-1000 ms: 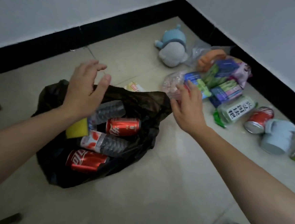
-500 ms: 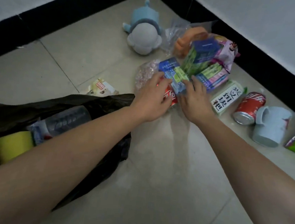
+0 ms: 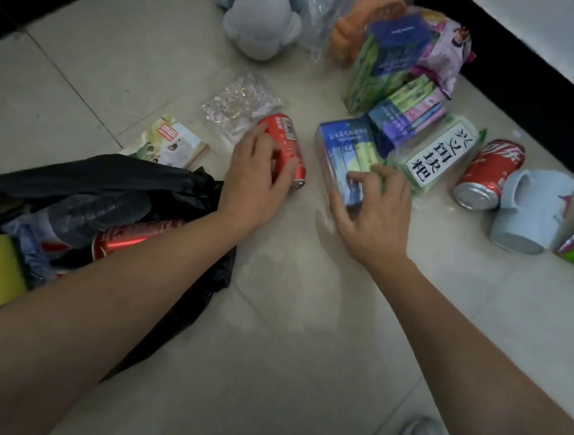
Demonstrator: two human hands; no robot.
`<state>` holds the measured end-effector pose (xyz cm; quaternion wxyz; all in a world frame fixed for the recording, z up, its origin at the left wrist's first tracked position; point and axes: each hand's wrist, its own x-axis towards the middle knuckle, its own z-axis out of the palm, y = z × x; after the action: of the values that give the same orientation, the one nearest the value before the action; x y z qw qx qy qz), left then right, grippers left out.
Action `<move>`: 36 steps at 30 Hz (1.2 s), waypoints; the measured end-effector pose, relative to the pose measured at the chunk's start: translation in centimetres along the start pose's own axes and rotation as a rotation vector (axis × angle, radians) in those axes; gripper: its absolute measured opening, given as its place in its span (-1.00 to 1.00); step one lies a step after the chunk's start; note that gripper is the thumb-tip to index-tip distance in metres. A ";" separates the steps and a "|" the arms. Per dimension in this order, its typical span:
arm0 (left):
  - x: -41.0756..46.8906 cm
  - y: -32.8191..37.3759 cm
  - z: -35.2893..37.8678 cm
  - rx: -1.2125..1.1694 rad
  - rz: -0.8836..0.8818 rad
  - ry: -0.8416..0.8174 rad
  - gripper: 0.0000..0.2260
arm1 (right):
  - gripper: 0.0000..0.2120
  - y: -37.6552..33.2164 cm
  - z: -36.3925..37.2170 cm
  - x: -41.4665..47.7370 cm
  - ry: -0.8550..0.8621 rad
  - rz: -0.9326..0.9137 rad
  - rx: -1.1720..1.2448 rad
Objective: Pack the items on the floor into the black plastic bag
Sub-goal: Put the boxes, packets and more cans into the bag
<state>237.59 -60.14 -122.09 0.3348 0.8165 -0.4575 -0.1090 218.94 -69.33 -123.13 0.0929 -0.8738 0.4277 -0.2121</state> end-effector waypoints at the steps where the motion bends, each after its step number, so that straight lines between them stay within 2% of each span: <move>1: 0.0 0.3 -0.1 -0.028 -0.082 0.020 -0.55 | -0.56 0.2 -0.5 -0.8 0.031 0.048 0.018; 3: 0.3 1.2 -0.2 -0.113 -0.324 0.024 -0.40 | -0.48 0.5 -1.3 -1.4 0.012 0.155 0.065; 5: 0.8 2.0 -0.4 -0.246 -0.527 0.009 -0.31 | -0.38 0.5 -2.1 -1.2 -0.099 0.228 0.099; 9: 1.0 2.9 -0.9 -0.369 -0.580 -0.080 -0.31 | -0.07 0.0 -2.9 0.0 -0.362 0.307 0.097; 13: 0.4 3.6 -2.8 -0.713 -0.675 -0.128 -0.36 | -0.07 -0.5 -3.1 0.2 -0.450 0.349 0.113; 15: 0.5 4.1 -5.1 -0.762 -0.571 -0.116 -0.36 | -0.06 -0.8 -3.5 0.4 -0.447 0.402 0.163; 19: -1.1 3.9 -11.6 -0.694 -0.372 -0.028 -0.30 | -0.11 -3.4 -4.0 0.2 -0.330 0.486 0.358; 22: -4.0 1.7 -16.6 -0.633 -0.361 0.032 -0.32 | -0.21 -7.3 -4.2 0.8 -0.181 0.465 0.543; 25: -7.9 -1.4 -21.1 -0.469 -0.379 0.059 -0.32 | -0.20 -12.1 -5.0 1.9 -0.120 0.368 0.668; 28: -12.2 -5.2 -23.9 -0.269 -0.399 0.016 -0.24 | -0.21 -16.7 -5.6 2.1 -0.175 0.249 0.821; 31: -15.9 -8.6 -25.2 -0.082 -0.412 -0.062 -0.23 | -0.20 -20.1 -5.5 0.3 -0.305 0.119 0.912; 34: -17.4 -10.3 -25.8 0.077 -0.376 -0.165 -0.24 | -0.18 -21.7 -4.2 -2.9 -0.429 -0.027 0.871; 36: -17.2 -10.8 -25.8 0.143 -0.331 -0.173 -0.25 | -0.16 -21.7 -2.9 -4.7 -0.528 -0.155 0.745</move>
<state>247.73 -30.69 -111.88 0.2129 0.8899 -0.3506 -0.1995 230.41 -52.18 -114.46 0.4904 -0.8342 0.2175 -0.1278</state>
